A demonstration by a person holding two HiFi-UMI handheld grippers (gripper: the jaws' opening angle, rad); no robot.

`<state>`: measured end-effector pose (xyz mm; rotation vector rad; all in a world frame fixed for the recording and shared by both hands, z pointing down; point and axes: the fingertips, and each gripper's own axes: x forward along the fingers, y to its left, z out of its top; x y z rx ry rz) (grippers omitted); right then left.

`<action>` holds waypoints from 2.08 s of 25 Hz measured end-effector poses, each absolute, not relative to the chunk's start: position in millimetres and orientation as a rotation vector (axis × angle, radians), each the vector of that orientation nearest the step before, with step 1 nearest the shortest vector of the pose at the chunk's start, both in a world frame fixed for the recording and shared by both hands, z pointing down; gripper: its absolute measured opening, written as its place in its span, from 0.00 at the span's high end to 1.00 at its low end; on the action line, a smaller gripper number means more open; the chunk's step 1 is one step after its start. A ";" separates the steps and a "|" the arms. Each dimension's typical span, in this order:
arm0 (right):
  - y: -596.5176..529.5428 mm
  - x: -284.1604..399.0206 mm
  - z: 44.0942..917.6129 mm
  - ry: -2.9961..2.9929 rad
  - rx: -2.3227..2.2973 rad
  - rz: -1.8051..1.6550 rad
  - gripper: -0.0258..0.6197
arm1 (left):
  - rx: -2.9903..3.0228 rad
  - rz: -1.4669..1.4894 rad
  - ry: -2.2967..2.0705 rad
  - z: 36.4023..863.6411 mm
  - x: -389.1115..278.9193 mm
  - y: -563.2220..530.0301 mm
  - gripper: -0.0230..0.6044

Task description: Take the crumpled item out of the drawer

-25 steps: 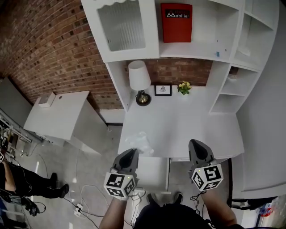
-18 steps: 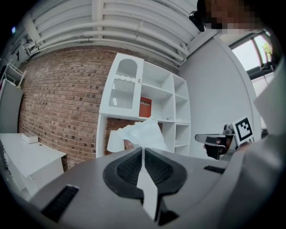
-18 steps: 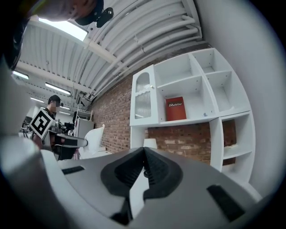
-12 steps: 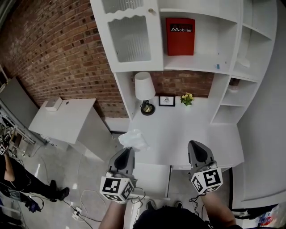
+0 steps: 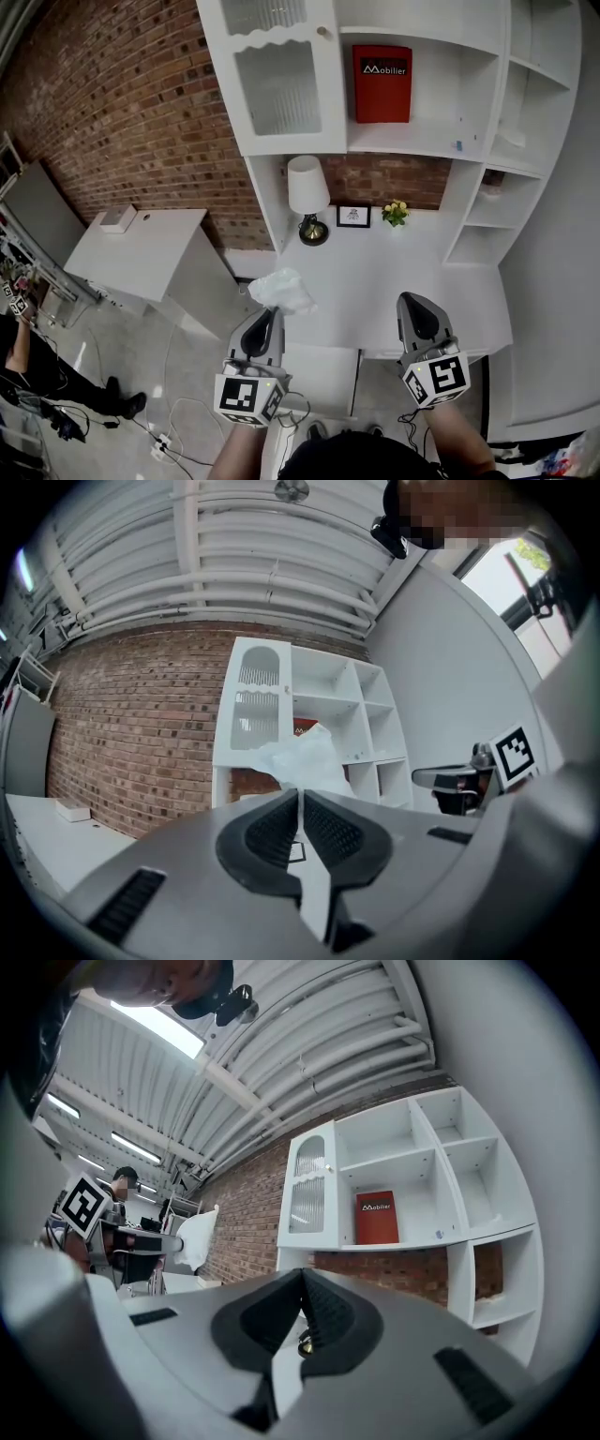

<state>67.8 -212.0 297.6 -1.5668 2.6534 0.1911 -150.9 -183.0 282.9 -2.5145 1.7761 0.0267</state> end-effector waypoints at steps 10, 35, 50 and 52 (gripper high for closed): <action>-209.0 68.9 306.4 2.662 -1.573 0.154 0.96 | -2.535 0.024 1.777 289.0 -150.3 -180.2 0.93; -202.5 60.8 314.4 2.646 -1.560 0.091 0.96 | -2.563 0.016 1.787 300.7 -162.6 -174.6 0.93; -208.9 49.0 321.4 2.653 -1.590 0.078 0.96 | -2.588 0.007 1.783 309.0 -176.1 -184.2 0.93; -210.1 48.4 323.0 2.651 -1.597 0.076 0.96 | -2.594 0.006 1.777 310.4 -176.6 -186.5 0.93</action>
